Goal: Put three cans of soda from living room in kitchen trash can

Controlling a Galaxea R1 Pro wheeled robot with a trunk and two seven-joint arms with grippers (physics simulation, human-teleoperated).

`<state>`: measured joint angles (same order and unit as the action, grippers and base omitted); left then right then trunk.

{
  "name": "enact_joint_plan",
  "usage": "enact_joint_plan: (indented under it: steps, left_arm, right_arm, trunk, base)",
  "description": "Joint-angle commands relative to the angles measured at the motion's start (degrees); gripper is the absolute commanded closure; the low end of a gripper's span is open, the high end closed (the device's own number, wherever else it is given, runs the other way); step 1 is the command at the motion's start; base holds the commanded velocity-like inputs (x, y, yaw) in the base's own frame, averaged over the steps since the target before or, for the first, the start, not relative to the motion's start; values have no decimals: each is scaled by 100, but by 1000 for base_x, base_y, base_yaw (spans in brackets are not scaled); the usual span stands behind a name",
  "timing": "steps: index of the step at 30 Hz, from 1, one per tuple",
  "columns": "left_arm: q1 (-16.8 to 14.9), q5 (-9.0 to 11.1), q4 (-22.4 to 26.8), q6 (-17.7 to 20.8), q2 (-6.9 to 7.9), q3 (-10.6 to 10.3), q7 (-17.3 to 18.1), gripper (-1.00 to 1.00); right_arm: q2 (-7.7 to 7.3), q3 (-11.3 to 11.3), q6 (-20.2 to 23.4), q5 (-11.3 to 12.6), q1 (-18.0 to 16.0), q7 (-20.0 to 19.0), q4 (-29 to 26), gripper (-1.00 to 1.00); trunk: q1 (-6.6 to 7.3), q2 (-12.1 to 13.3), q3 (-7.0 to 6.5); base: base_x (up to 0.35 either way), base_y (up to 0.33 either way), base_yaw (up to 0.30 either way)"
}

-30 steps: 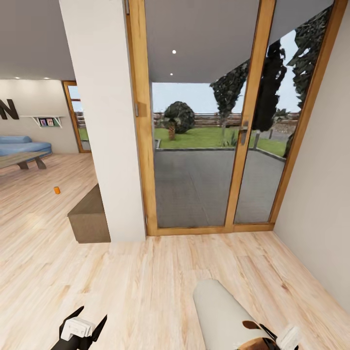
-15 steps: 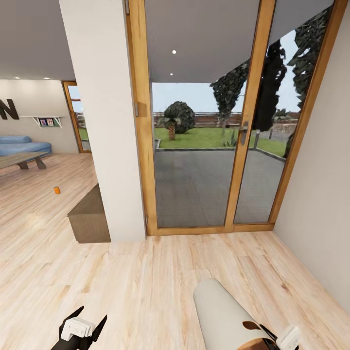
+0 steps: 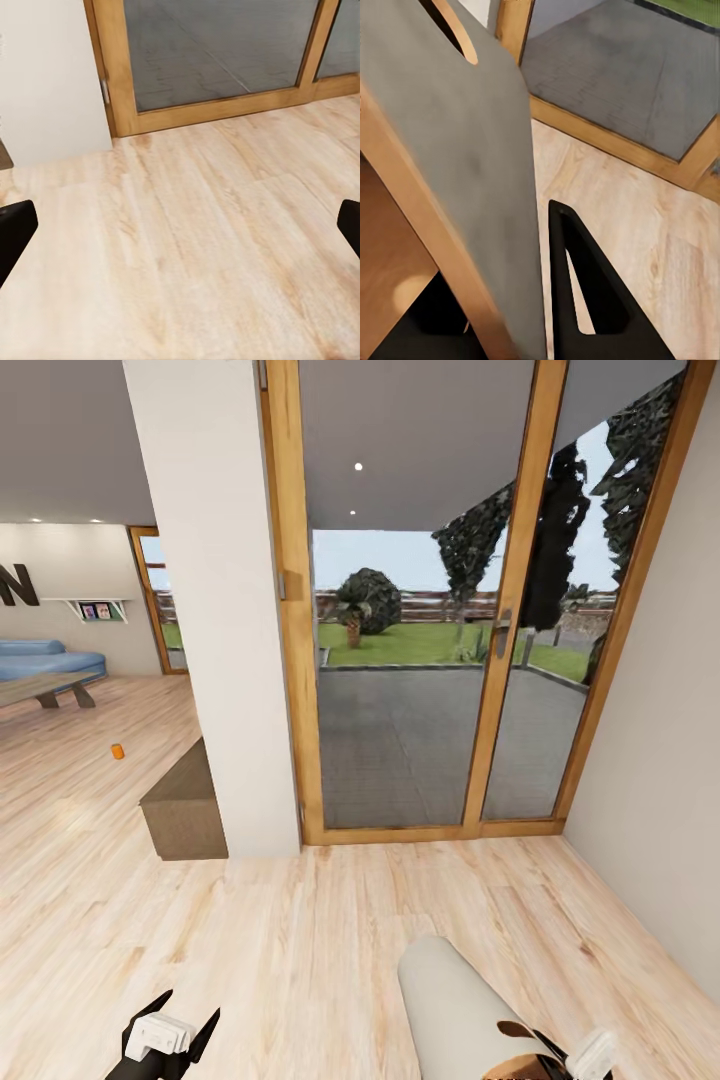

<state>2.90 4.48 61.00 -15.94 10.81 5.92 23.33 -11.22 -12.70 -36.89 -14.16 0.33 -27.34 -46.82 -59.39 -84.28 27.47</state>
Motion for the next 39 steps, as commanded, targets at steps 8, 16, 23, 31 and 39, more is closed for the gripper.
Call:
enact_joint_plan:
  steps: [8,16,23,31,39]
  left_arm:
    - [0,0,0,10,0,5,4,-100]
    - [0,1,0,4,0,6,5,-100]
    - [0,0,0,4,0,4,-3,-100]
    - [0,0,0,2,0,0,-4,-100]
    - [0,0,0,-13,0,-3,-6,-100]
  right_arm:
    - [6,4,6,62,1,-35,-11,100]
    - [11,10,10,64,2,-35,-11,100]
    - [98,5,31,65,-4,-27,-19,100]
    - [119,11,446,57,-7,-26,-39,100]
    - [120,-1,757,61,-7,-33,-98,100]
  trunk:
    - [0,-1,-1]
    - [0,-1,-1]
    - [0,-1,-1]
    - [0,-1,-1]
    - [0,-1,6]
  base:
    - [0,227,0]
    - [0,274,0]
    - [0,278,12]
    - [0,267,172]
    - [0,53,75]
